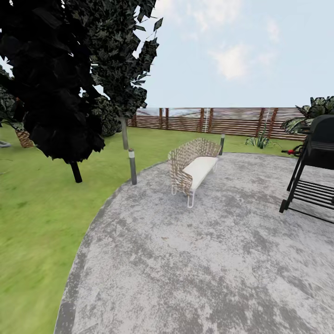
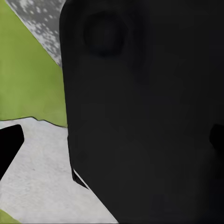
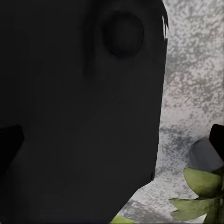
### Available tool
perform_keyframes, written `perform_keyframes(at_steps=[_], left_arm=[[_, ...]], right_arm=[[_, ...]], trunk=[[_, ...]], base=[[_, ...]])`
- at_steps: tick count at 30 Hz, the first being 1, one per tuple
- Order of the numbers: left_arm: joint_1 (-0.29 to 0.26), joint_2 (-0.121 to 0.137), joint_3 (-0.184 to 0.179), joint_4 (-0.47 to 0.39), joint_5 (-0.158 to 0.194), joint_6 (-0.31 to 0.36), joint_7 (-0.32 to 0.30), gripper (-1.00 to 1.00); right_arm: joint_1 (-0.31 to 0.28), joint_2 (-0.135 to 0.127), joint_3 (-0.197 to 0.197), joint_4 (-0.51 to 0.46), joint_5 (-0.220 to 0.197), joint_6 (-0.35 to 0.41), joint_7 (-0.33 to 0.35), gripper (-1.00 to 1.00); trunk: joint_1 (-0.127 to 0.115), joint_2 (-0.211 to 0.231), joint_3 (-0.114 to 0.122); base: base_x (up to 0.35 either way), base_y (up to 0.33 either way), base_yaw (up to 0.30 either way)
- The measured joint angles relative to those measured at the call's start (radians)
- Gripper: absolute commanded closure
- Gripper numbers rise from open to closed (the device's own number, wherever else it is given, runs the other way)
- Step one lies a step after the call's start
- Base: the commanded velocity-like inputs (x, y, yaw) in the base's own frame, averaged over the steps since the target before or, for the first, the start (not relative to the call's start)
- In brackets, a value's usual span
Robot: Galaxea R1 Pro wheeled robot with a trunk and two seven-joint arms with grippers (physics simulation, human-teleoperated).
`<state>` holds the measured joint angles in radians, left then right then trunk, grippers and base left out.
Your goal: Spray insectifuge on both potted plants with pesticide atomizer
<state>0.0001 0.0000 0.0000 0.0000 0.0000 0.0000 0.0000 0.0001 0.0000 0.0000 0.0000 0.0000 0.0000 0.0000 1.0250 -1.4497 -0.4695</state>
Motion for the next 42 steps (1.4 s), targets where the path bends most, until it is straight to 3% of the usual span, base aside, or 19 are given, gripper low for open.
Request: perform_keyframes(at_steps=[10,12,20,27,28,29,37,42], left_arm=[[0.000,-0.001,-0.003,-0.008,0.003,-0.001,-0.001,-1.00],[0.000,-0.001,-0.004,-0.010,0.004,-0.001,-0.002,-1.00],[-0.003,0.006,-0.003,-0.054,0.008,-0.044,-0.001,-1.00],[-0.025,0.037,-0.002,-0.094,0.008,-0.082,-0.001,-1.00],[-0.042,0.039,-0.002,-0.115,0.008,-0.330,-0.001,-1.00],[-0.050,0.042,-0.002,-0.147,0.008,-0.347,-0.001,-1.00],[-0.071,0.043,-0.003,-0.351,0.011,-0.351,-0.001,-1.00],[-0.085,0.042,-0.003,-0.394,0.011,-0.352,-0.001,-1.00]], right_arm=[[-0.007,0.055,0.000,-0.035,0.001,-0.004,-0.001,-1.00],[-0.007,0.056,-0.001,-0.038,0.001,-0.004,-0.001,-1.00],[-0.007,0.039,0.001,-0.084,0.004,-0.046,-0.004,-1.00],[-0.007,0.001,-0.002,-0.124,0.004,-0.085,-0.005,-1.00],[-0.006,-0.008,-0.004,-0.204,0.003,-0.241,-0.006,-1.00],[-0.009,-0.013,-0.003,-0.316,0.004,-0.266,-0.006,-1.00],[-0.014,-0.020,-0.006,-0.485,0.002,-0.373,-0.006,-1.00],[-0.021,-0.020,-0.007,-0.523,0.001,-0.389,-0.006,-1.00]], trunk=[[0.000,0.000,0.000],[0.000,0.000,0.000],[0.000,0.000,0.000],[0.000,0.000,0.001],[0.000,0.000,0.001],[0.000,0.000,0.001],[0.000,0.000,0.001],[0.000,0.000,0.001]], base=[[0.000,0.000,0.000],[0.000,0.000,0.000],[0.000,0.000,0.000],[0.000,0.000,0.000],[0.000,0.000,0.000],[0.000,0.000,0.000],[0.000,0.000,0.000],[0.000,0.000,0.000]])
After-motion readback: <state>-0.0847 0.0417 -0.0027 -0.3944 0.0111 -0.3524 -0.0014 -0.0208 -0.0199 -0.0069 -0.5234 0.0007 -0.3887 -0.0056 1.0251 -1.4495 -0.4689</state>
